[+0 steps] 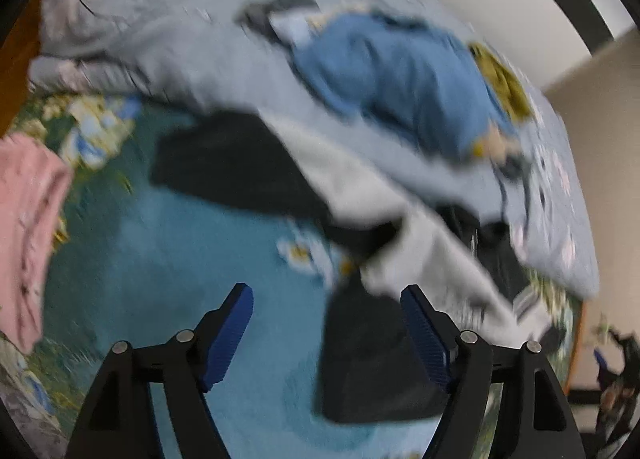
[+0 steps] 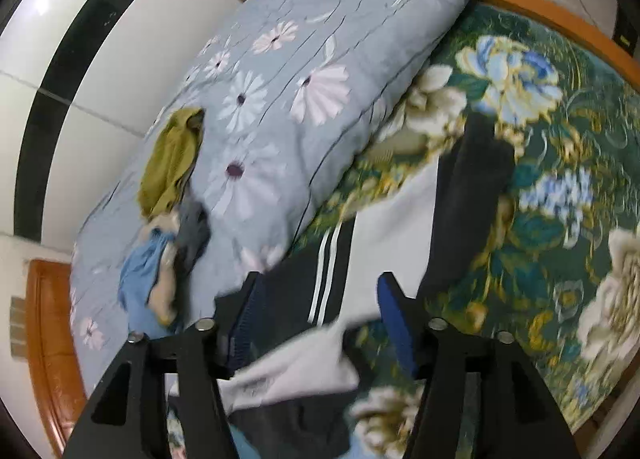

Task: Fold clothes
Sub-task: 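Lay the sweatshirt flat on the teal blanket with both grippers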

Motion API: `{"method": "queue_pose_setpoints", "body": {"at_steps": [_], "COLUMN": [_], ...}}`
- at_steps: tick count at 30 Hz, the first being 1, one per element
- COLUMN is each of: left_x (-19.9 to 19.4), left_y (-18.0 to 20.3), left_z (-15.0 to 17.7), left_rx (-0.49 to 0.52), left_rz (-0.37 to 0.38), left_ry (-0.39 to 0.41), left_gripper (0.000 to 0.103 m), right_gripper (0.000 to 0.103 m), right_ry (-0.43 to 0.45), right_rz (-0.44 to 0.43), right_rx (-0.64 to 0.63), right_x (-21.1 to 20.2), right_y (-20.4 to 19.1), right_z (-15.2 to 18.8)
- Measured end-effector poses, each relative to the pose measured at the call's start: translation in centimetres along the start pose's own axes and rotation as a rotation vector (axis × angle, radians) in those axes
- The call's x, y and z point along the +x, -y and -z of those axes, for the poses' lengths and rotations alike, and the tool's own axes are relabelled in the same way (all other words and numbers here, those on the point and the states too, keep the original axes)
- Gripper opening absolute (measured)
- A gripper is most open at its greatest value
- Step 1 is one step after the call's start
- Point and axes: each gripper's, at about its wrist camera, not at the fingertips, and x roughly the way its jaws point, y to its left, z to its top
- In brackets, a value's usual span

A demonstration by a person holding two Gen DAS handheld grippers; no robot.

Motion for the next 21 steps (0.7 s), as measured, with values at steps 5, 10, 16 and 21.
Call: {"method": "queue_pose_setpoints", "body": {"at_steps": [5, 10, 16, 21], "left_x": [4.1, 8.8, 12.9, 13.9], "left_y": [-0.2, 0.0, -0.3, 0.5], "left_z": [5.3, 9.0, 10.6, 11.1], "left_rx": [0.025, 0.091, 0.077, 0.063], "left_rz": [0.073, 0.103, 0.134, 0.156], "left_ry": [-0.113, -0.212, -0.282, -0.316], "left_gripper": [0.079, 0.078, 0.068, 0.017], "right_gripper": [0.062, 0.062, 0.062, 0.062], "right_ry": [-0.102, -0.162, -0.175, -0.173], "right_rz": [0.032, 0.072, 0.126, 0.162], "right_rx": [-0.008, 0.018, -0.027, -0.09], "right_x": [-0.8, -2.6, -5.4, -7.2], "right_y": [0.4, 1.6, 1.5, 0.9], "right_z": [8.4, 15.4, 19.5, 21.1]}}
